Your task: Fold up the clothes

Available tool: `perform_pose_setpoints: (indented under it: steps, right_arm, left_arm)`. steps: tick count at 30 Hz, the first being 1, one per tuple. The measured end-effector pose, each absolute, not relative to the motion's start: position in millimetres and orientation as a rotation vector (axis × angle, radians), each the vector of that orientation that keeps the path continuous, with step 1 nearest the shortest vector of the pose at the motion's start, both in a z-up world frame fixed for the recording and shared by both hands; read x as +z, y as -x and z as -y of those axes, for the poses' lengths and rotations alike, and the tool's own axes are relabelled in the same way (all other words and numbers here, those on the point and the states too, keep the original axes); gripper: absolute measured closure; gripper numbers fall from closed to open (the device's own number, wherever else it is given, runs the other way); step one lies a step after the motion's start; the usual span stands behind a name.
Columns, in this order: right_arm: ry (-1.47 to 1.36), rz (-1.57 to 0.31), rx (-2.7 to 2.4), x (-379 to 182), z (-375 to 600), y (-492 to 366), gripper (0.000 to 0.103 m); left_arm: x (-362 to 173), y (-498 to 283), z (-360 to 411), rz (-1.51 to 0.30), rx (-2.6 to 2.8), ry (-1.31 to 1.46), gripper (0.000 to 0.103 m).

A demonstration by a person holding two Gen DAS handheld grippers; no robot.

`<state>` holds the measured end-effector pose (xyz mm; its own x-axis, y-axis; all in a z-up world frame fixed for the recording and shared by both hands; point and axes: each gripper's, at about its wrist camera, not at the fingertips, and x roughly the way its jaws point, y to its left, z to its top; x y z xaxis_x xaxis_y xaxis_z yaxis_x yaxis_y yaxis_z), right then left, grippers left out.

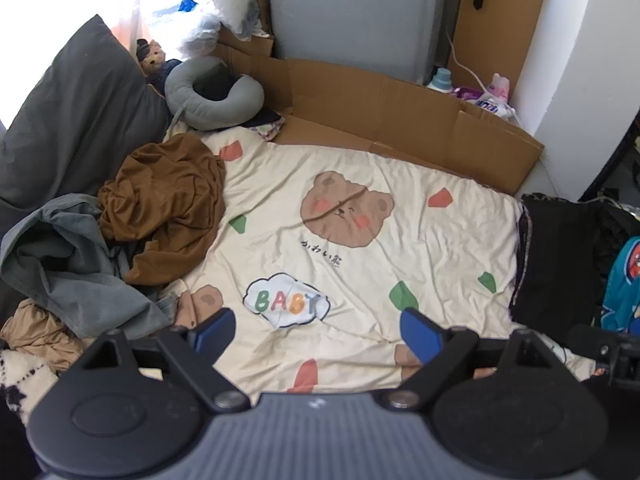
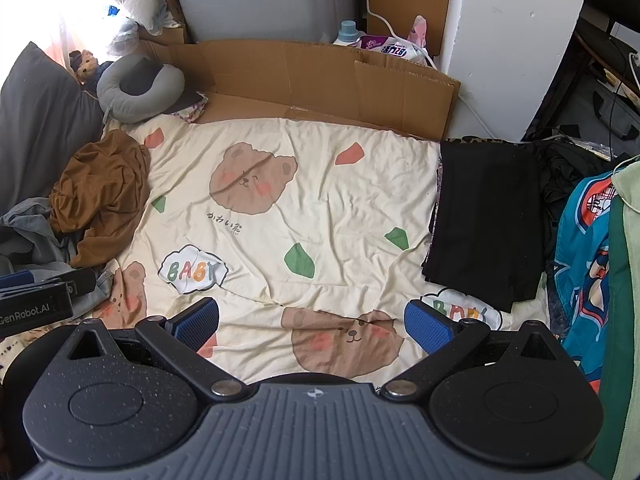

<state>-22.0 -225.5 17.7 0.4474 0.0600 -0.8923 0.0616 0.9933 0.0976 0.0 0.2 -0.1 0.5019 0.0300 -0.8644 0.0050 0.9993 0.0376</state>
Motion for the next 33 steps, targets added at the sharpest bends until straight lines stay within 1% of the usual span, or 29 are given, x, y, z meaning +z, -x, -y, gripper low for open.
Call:
perform_pose_setpoints:
  steps: [23,33]
  right_arm:
    - [-0.111,-1.109,0.022,18.7,222.5,24.0,0.001]
    - [-0.133,-1.108,0.020,17.8,225.0,22.7,0.001]
  left_arm:
    - [5.0,3.4,11.1,-1.026,0.010,-0.052,0.012]
    - [1.6,4.6,2.5,-1.030,0.018,-0.038,0.012]
